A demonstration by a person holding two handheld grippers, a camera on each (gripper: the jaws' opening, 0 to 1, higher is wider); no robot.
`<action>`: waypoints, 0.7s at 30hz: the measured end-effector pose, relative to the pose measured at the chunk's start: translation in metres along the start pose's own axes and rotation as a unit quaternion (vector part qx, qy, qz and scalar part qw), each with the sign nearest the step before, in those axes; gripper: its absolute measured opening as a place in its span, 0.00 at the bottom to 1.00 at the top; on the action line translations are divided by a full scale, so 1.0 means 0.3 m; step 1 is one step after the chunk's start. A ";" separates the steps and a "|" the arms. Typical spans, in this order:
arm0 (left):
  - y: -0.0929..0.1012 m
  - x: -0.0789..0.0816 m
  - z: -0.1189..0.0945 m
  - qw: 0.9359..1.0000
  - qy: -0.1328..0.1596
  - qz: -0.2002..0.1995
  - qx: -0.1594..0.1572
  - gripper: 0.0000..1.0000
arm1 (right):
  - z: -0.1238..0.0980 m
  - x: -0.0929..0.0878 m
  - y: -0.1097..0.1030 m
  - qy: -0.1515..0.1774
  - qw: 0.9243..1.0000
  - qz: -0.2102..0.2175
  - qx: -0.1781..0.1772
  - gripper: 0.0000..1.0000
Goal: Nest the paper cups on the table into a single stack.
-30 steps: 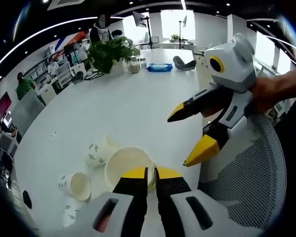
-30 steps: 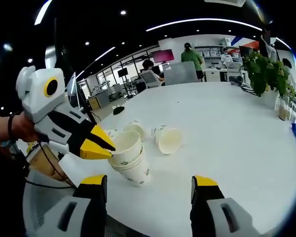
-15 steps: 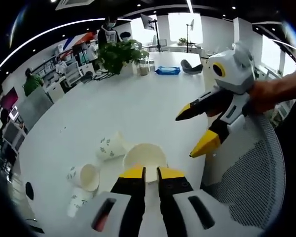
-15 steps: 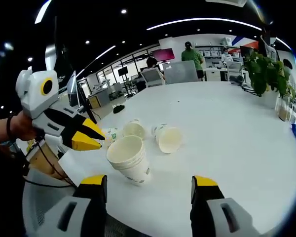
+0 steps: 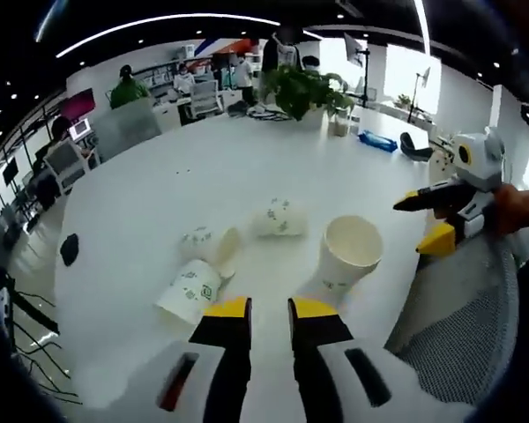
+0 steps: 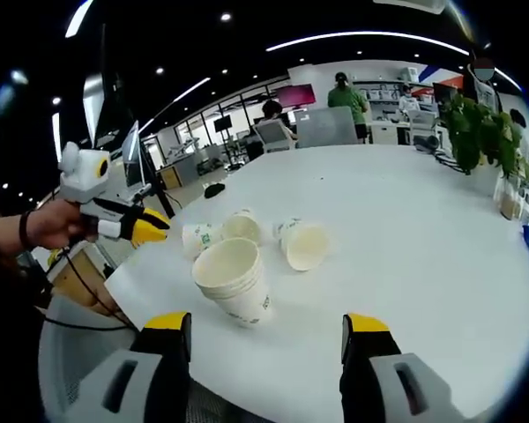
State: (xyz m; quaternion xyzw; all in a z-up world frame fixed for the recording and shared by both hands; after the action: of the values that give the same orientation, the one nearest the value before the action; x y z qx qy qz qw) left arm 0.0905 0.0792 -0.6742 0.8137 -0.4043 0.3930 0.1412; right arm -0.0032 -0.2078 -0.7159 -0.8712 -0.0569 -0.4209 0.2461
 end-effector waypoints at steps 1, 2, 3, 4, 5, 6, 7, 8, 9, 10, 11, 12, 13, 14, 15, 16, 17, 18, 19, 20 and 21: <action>-0.014 -0.007 -0.003 1.000 0.001 -0.005 0.005 0.15 | 0.001 -0.001 0.001 -0.001 1.000 -0.001 -0.001 0.69; -0.032 -0.023 -0.001 1.000 -0.001 -0.011 0.009 0.15 | 0.001 -0.002 0.002 -0.002 1.000 -0.001 -0.001 0.69; -0.044 -0.032 -0.001 1.000 -0.003 -0.015 0.013 0.15 | 0.000 -0.001 -0.002 -0.003 1.000 -0.002 0.000 0.69; -0.056 -0.044 -0.002 1.000 -0.004 -0.018 0.017 0.16 | -0.001 0.000 -0.005 -0.003 1.000 -0.004 0.000 0.69; -0.072 -0.059 -0.003 0.999 -0.007 -0.023 0.023 0.16 | 0.000 -0.001 -0.007 -0.005 1.000 -0.005 0.000 0.69; -0.082 -0.061 -0.007 0.999 -0.008 -0.027 0.026 0.16 | 0.001 -0.002 -0.008 -0.006 1.000 -0.007 0.000 0.69; -0.094 -0.070 -0.009 0.999 -0.009 -0.033 0.030 0.16 | 0.001 -0.002 -0.008 -0.007 1.000 -0.008 0.000 0.69; -0.097 -0.073 -0.012 0.999 -0.010 -0.036 0.032 0.17 | 0.001 -0.002 -0.009 -0.007 1.000 -0.009 0.000 0.69; -0.103 -0.081 -0.013 0.999 -0.012 -0.039 0.034 0.17 | 0.000 0.000 -0.013 -0.008 1.000 -0.010 0.000 0.69; -0.094 -0.081 -0.016 0.998 -0.014 -0.041 0.034 0.17 | 0.000 0.000 -0.017 -0.008 1.000 -0.010 -0.001 0.69; -0.098 -0.088 -0.017 0.998 -0.016 -0.044 0.036 0.18 | -0.001 0.000 -0.017 -0.008 1.000 -0.010 -0.001 0.69; -0.110 -0.096 -0.015 0.998 -0.017 -0.047 0.037 0.19 | -0.001 -0.001 -0.015 -0.009 1.000 -0.010 -0.002 0.69; -0.119 -0.104 -0.012 0.998 -0.019 -0.052 0.037 0.19 | -0.001 -0.002 -0.016 -0.010 1.000 -0.011 -0.002 0.69; -0.124 -0.107 -0.010 0.998 -0.020 -0.053 0.036 0.20 | -0.002 -0.003 -0.019 -0.011 1.000 -0.011 -0.002 0.69; -0.130 -0.115 -0.005 0.997 -0.023 -0.058 0.035 0.21 | -0.002 -0.003 -0.019 -0.011 1.000 -0.011 -0.002 0.69; -0.147 -0.134 0.012 0.997 -0.026 -0.065 0.032 0.22 | -0.002 -0.003 -0.018 -0.011 1.000 -0.011 -0.002 0.69; -0.150 -0.141 0.018 0.997 -0.026 -0.069 0.030 0.23 | -0.002 -0.003 -0.015 -0.011 1.000 -0.011 -0.003 0.69; -0.144 -0.138 0.024 0.997 -0.028 -0.071 0.026 0.24 | -0.001 -0.003 -0.014 -0.012 1.000 -0.011 -0.003 0.69; -0.140 -0.137 0.031 0.997 -0.030 -0.073 0.024 0.25 | -0.001 -0.003 -0.013 -0.012 1.000 -0.011 -0.003 0.69; -0.142 -0.150 0.035 0.996 -0.033 -0.076 0.023 0.25 | -0.001 -0.002 -0.013 -0.012 1.000 -0.012 -0.003 0.69; -0.143 -0.158 0.038 0.996 -0.035 -0.077 0.021 0.25 | -0.002 -0.002 -0.012 -0.011 1.000 -0.011 -0.004 0.69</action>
State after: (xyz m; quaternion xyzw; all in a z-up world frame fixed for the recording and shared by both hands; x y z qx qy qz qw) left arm 0.1123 0.1261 -0.7137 0.8588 -0.3364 0.3604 0.1394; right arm -0.0050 -0.2048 -0.7147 -0.8764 -0.0674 -0.4139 0.2370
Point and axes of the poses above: the point that each gripper's makers call its tool centre point, and the gripper's own axes: z roughly forward along the fingers, y roughly to its right, x roughly out of its top, the point moved 9 cm from there along -z, roughly backward along the fingers, and after that the axes turned 9 degrees about z, right-handed, at the moved point
